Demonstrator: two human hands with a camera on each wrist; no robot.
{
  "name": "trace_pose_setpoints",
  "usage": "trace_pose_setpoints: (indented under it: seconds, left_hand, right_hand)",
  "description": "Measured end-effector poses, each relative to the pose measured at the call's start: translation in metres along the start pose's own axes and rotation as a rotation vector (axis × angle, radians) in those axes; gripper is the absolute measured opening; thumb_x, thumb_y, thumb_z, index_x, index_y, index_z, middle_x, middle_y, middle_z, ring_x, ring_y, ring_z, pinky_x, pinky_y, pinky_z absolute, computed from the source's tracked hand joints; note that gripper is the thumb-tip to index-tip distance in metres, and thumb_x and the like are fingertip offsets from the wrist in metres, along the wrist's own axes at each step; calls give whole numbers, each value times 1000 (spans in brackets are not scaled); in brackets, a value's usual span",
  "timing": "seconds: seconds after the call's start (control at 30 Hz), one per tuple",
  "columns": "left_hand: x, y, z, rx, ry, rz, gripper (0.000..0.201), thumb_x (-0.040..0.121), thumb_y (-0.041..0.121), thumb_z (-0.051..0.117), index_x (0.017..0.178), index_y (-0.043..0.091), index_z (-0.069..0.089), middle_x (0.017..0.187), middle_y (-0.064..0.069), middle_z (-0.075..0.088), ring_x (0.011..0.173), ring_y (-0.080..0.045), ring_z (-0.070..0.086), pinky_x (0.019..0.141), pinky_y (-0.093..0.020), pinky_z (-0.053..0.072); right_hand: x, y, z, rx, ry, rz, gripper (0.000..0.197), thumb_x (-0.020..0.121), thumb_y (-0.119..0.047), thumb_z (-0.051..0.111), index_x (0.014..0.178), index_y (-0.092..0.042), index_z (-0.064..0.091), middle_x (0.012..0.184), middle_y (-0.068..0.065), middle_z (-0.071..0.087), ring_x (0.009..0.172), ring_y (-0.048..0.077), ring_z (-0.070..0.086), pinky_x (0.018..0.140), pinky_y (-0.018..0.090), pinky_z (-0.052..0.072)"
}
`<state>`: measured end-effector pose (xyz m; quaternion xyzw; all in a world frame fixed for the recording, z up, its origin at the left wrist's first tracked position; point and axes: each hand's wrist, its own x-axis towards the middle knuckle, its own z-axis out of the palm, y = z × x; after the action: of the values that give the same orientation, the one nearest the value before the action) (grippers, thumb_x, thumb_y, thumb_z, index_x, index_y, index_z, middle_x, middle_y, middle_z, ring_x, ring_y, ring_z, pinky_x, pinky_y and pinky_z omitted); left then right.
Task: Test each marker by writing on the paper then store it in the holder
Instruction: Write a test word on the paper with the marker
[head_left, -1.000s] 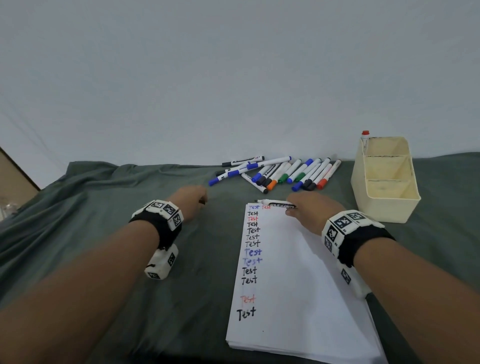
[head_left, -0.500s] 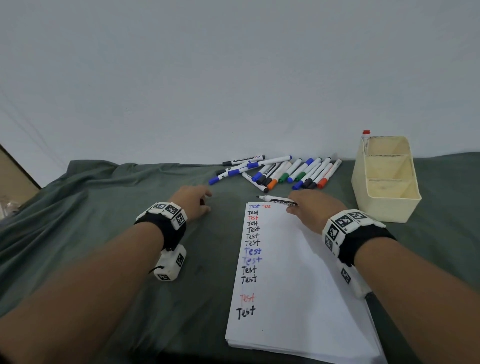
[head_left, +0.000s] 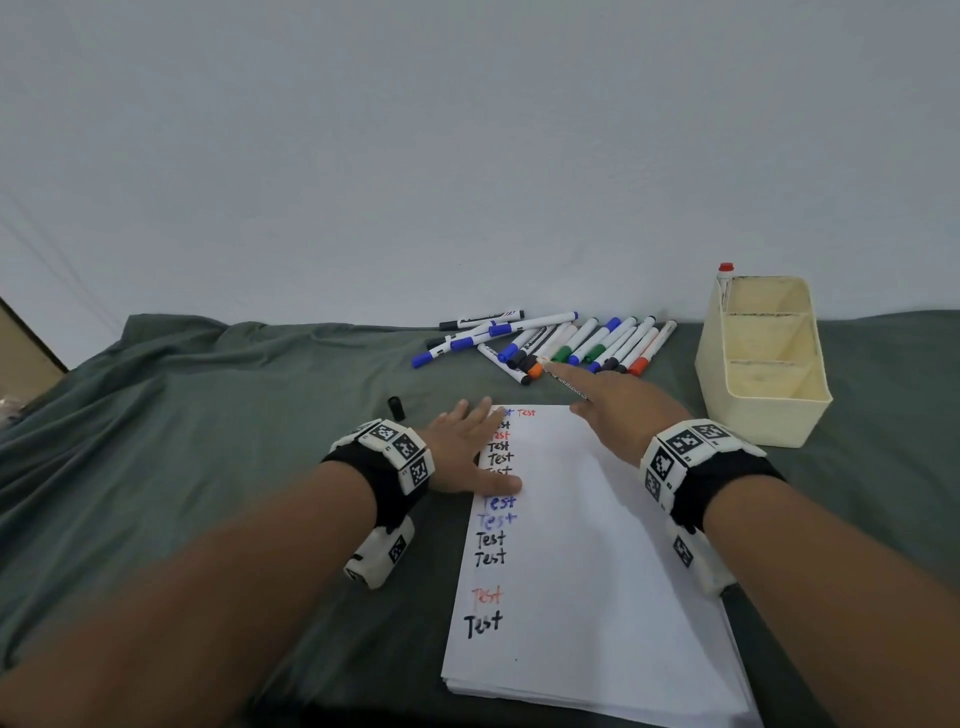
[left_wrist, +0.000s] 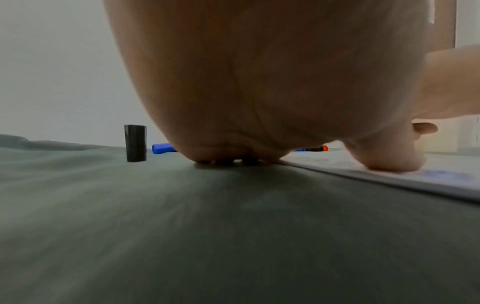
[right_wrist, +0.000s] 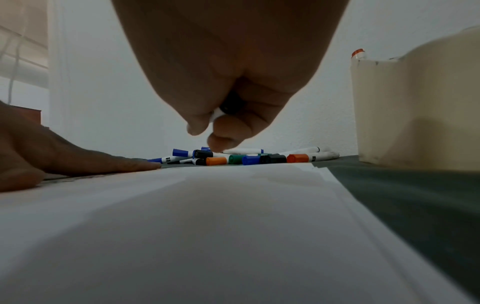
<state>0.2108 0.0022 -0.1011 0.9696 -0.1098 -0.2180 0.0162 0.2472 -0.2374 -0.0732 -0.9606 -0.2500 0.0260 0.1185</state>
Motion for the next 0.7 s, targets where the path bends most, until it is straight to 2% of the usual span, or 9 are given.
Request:
trace_pose_setpoints:
  seconds: [0.1, 0.17, 0.27, 0.33, 0.4, 0.47, 0.57, 0.63, 0.7]
  left_hand:
    - [4, -1, 6, 28, 2, -5, 119, 74, 88, 42, 155, 23, -16, 162, 0, -23, 149, -26, -18, 122, -46, -1]
    - [6, -2, 8, 18, 0, -3, 121, 72, 90, 41, 155, 23, -17, 162, 1, -24, 149, -26, -19, 122, -46, -3]
    - [7, -4, 9, 4, -1, -4, 122, 71, 91, 40, 154, 24, -17, 162, 2, -24, 149, -25, -19, 120, -45, -5]
    - [8, -3, 8, 0, -2, -1, 122, 70, 91, 40, 154, 24, -17, 162, 3, -24, 149, -25, -19, 120, -44, -5]
    - [8, -2, 8, -2, -2, 0, 121, 71, 90, 41, 154, 24, -17, 162, 3, -24, 149, -24, -18, 120, -44, -5]
    - [5, -1, 7, -2, -4, -3, 120, 72, 89, 42, 154, 25, -17, 162, 4, -24, 149, -24, -18, 120, -44, -5]
    - [1, 2, 6, 6, -9, -7, 119, 74, 88, 42, 155, 24, -17, 162, 3, -23, 150, -24, -18, 121, -44, -4]
    - [-2, 4, 5, 12, -7, 0, 117, 76, 87, 41, 155, 23, -17, 162, 3, -23, 150, -24, -17, 121, -44, -4]
    - [-4, 5, 4, 12, -3, 4, 116, 77, 85, 41, 155, 22, -17, 162, 2, -23, 150, -25, -17, 121, -44, -4]
  right_hand:
    - [1, -1, 3, -61, -1, -42, 47, 108, -26, 40, 153, -39, 32, 123, 7, 56, 100, 25, 61, 88, 39, 53]
    - [1, -2, 5, -29, 33, -54, 48, 107, -27, 43, 153, -38, 33, 124, 5, 54, 103, 25, 59, 89, 39, 51]
    - [4, 2, 1, 93, 92, -51, 73, 97, -33, 62, 157, -38, 21, 119, -2, 45, 109, 18, 54, 86, 28, 43]
    - [5, 5, -5, 200, 115, -30, 94, 87, -33, 74, 159, -37, 14, 114, -8, 42, 97, 9, 50, 80, 21, 38]
    - [9, 5, -9, 401, 189, 17, 100, 80, -28, 81, 159, -35, 19, 109, -12, 45, 87, 5, 49, 72, 17, 37]
    - [14, 3, -8, 696, 301, 80, 78, 82, -23, 79, 150, -32, 43, 99, -14, 55, 79, 4, 51, 68, 15, 39]
    - [22, -6, -2, 1251, 449, 215, 29, 92, -26, 68, 121, -22, 72, 62, -11, 54, 53, 8, 45, 50, 21, 38]
    - [26, -15, 5, 1557, 451, 333, 22, 95, -32, 68, 107, -15, 76, 62, -4, 51, 52, 12, 43, 47, 24, 35]
    - [29, -24, 13, 1764, 433, 408, 27, 96, -37, 68, 95, -11, 76, 67, -1, 56, 52, 12, 48, 50, 24, 44]
